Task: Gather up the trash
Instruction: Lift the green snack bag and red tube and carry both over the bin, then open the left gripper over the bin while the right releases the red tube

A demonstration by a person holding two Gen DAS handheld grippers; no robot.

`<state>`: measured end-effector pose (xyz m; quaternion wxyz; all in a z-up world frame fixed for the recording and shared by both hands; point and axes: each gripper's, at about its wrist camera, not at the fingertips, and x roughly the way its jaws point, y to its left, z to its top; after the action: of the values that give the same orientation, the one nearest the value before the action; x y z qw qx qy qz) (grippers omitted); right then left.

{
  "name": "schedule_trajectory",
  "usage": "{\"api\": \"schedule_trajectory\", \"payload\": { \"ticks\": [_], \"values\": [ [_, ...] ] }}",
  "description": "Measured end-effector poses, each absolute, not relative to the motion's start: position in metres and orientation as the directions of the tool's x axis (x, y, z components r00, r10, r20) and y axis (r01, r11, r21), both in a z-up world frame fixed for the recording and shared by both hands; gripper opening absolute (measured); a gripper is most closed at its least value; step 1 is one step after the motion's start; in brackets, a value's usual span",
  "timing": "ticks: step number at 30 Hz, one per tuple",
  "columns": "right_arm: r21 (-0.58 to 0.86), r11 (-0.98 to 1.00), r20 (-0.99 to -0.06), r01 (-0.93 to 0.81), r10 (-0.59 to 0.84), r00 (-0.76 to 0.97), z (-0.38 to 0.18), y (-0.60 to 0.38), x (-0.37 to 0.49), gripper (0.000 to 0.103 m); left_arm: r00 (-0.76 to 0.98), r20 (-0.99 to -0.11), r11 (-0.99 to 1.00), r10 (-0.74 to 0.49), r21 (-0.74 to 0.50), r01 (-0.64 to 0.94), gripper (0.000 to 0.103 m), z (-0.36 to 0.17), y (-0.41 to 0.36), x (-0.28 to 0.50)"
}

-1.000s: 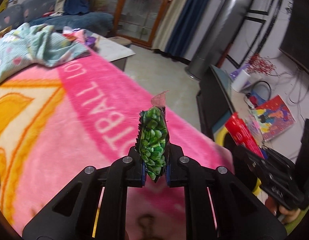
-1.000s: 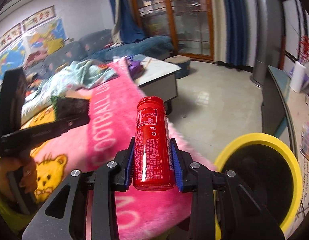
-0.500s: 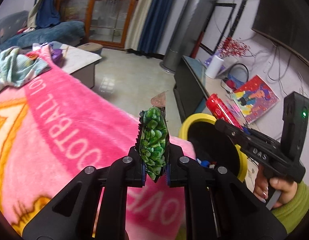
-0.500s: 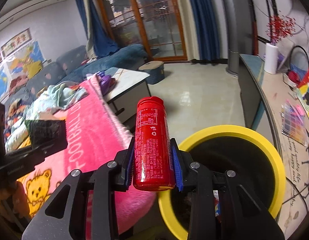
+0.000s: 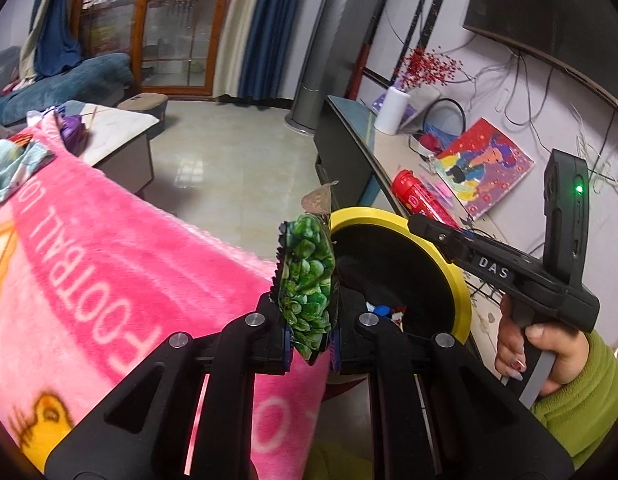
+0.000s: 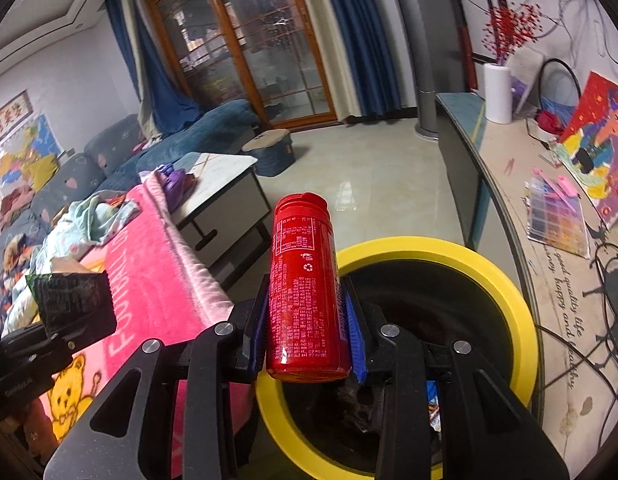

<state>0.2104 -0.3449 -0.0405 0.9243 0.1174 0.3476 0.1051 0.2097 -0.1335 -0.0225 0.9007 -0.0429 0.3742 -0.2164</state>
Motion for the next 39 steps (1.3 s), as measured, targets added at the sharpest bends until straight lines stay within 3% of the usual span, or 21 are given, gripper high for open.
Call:
{"api": "schedule_trajectory", "payload": {
  "ticks": [29,34,36,39],
  "values": [
    [0.373,0.923,-0.702,0.099,0.211,0.680,-0.086,-0.426,0.201,0.034,0.500,-0.725,0.839,-0.474,-0.199,0.507,0.013,-0.061,-0.236,0.238],
    [0.383,0.915,-0.709,0.124,0.206,0.675,-0.090,-0.436,0.198,0.034,0.486,-0.734,0.835,-0.474,-0.200,0.513,0.025,-0.068,-0.243,0.244],
    [0.385,0.913,-0.704,0.133,0.197,0.683,-0.089,-0.440,0.194,0.035,0.483,-0.735,0.835,-0.477,-0.205,0.511,0.047,-0.069,-0.244,0.245],
    [0.387,0.912,-0.695,0.137,0.191,0.693,-0.086,-0.445,0.191,0.037,0.481,-0.733,0.832,-0.482,-0.211,0.512,0.055,-0.070,-0.244,0.246]
  ]
}}
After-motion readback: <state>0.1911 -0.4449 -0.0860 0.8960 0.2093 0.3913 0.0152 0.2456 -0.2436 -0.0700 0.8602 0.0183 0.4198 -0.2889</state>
